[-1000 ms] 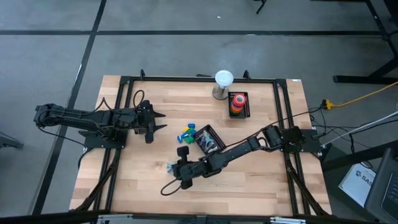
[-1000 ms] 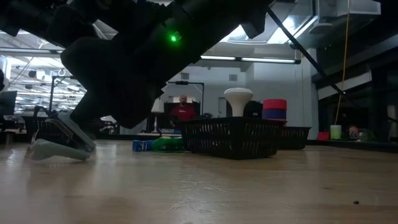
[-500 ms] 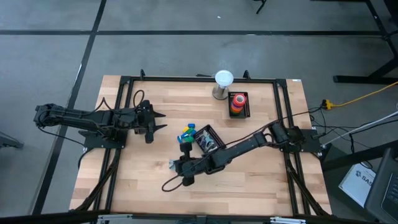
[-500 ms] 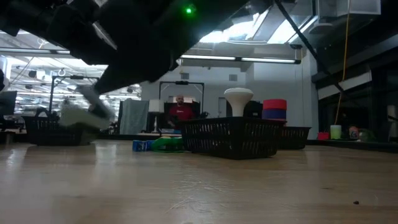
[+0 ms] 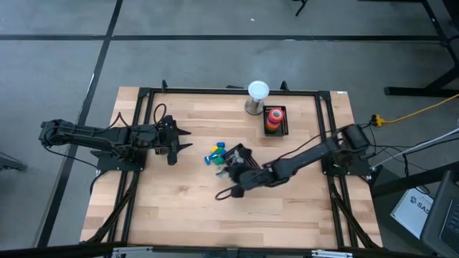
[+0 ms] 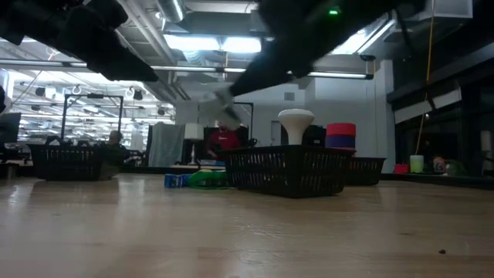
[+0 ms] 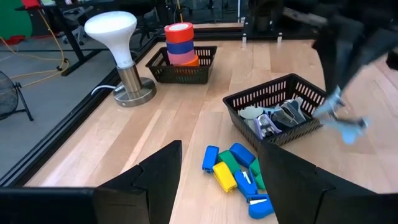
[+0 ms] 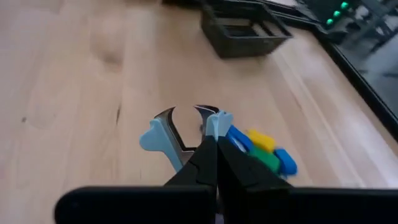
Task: Pick and place Stapler, Stapler remover, tape
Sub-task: Put the light blue staple remover into the center black bin, then move the center black bin to the center right of the table
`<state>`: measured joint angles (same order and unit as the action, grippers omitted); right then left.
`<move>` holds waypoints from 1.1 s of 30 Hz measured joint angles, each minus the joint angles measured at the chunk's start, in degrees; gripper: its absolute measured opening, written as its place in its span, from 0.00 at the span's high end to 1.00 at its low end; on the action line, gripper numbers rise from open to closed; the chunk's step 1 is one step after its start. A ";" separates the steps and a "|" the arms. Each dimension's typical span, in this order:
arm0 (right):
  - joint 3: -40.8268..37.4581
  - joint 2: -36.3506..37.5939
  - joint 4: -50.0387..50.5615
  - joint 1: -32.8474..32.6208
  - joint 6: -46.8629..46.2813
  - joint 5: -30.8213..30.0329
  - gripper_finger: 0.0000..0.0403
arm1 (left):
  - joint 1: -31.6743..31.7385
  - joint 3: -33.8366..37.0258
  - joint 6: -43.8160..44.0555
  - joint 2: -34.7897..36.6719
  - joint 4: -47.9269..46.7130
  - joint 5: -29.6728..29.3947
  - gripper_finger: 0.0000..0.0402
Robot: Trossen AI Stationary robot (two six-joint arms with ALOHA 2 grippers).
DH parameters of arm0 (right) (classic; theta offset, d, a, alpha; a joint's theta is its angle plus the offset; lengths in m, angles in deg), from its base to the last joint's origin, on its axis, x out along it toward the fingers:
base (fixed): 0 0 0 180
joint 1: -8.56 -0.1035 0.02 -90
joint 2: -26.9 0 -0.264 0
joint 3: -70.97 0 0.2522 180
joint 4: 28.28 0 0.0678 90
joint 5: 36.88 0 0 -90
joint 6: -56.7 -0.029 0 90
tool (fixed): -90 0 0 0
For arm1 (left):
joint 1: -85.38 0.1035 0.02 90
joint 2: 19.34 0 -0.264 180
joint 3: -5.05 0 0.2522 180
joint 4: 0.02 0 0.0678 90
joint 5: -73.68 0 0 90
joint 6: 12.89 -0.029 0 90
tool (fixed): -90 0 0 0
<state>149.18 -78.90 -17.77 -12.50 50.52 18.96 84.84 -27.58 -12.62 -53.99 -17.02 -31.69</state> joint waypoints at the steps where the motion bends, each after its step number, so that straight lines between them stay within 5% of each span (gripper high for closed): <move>1: -1.74 1.62 -0.13 -0.01 -1.24 -0.43 1.00 | 0.00 0.00 0.00 0.00 0.02 0.00 0.48; 9: -10.24 7.47 1.46 0.00 -9.09 -0.83 0.99 | -0.01 0.01 0.00 0.02 0.05 0.00 0.48; 21: -11.41 7.46 2.70 0.36 -7.99 -1.39 0.96 | -0.01 0.00 0.00 0.01 0.00 0.00 0.48; 33: -10.58 7.46 5.30 1.40 -5.52 -1.37 0.70 | -0.01 0.00 0.00 0.02 0.01 0.01 0.48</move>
<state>138.59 -71.44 -12.47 -11.10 45.00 17.59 84.83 -27.58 -12.62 -53.97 -17.01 -31.68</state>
